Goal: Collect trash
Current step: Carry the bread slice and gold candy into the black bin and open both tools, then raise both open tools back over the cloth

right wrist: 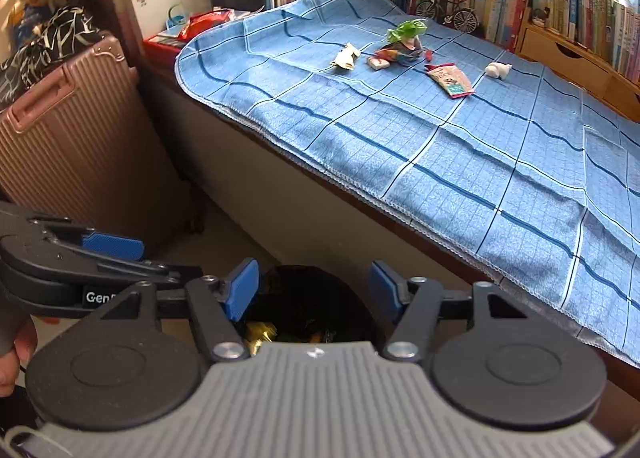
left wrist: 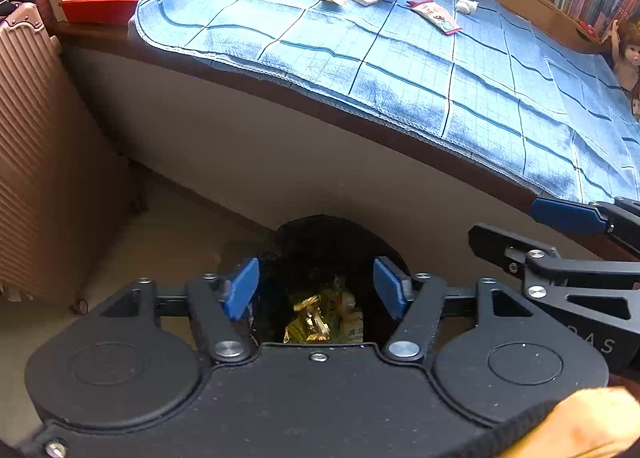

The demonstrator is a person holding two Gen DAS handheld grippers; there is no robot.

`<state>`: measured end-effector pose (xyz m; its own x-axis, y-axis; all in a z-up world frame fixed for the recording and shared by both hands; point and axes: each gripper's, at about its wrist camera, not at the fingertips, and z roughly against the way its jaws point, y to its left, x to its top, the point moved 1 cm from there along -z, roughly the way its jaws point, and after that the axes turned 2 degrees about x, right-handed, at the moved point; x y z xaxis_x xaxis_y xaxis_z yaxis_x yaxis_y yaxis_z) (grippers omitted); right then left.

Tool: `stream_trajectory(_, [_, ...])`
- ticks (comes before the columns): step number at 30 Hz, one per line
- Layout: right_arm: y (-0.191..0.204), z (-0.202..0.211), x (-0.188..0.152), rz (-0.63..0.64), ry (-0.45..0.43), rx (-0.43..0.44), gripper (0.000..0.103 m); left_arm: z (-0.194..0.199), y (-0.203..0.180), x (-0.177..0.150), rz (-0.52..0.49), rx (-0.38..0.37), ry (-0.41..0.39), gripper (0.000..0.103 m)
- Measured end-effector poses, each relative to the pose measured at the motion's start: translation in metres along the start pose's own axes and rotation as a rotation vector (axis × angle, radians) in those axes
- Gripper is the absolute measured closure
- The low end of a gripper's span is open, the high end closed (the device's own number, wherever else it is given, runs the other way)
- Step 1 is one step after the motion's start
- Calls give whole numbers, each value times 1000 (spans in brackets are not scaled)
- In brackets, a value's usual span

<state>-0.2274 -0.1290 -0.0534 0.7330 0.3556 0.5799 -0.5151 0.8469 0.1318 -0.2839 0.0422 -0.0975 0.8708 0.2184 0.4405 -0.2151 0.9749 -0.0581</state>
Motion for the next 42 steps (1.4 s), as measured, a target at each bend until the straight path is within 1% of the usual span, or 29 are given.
stream_trajectory(13, [-9, 5, -1, -36, -1, -30, 29, 0, -3, 6, -24, -11, -4, 34])
stream_trajectory(17, [-13, 9, 2, -57, -12, -45, 29, 3, -5, 13, -32, -18, -21, 31])
stream_trajectory(20, [-17, 17, 8, -71, -23, -68, 29, 10, -9, 25, -38, -38, -53, 28])
stream_trajectory(24, [-26, 35, 24, -80, -63, -103, 29, 23, -16, 53, -26, -75, -129, 22])
stream_trajectory(28, [-45, 55, 51, -113, -141, -149, 25, 38, -26, 85, -14, -112, -204, 18])
stream_trajectory(30, [-56, 60, 62, -140, -174, -176, 24, 42, -33, 101, -23, -117, -240, 16])
stream_trajectory(33, [-74, 62, 74, -173, -201, -206, 24, 41, -45, 124, -54, -105, -270, 15])
stream_trajectory(37, [-99, 57, 93, -176, -227, -240, 24, 29, -59, 156, -74, -77, -284, 15])
stream_trajectory(39, [-114, 51, 106, -185, -249, -249, 24, 20, -64, 174, -70, -67, -286, 15])
stream_trajectory(42, [-137, 38, 127, -197, -280, -246, 22, 2, -68, 204, -31, -40, -296, 15])
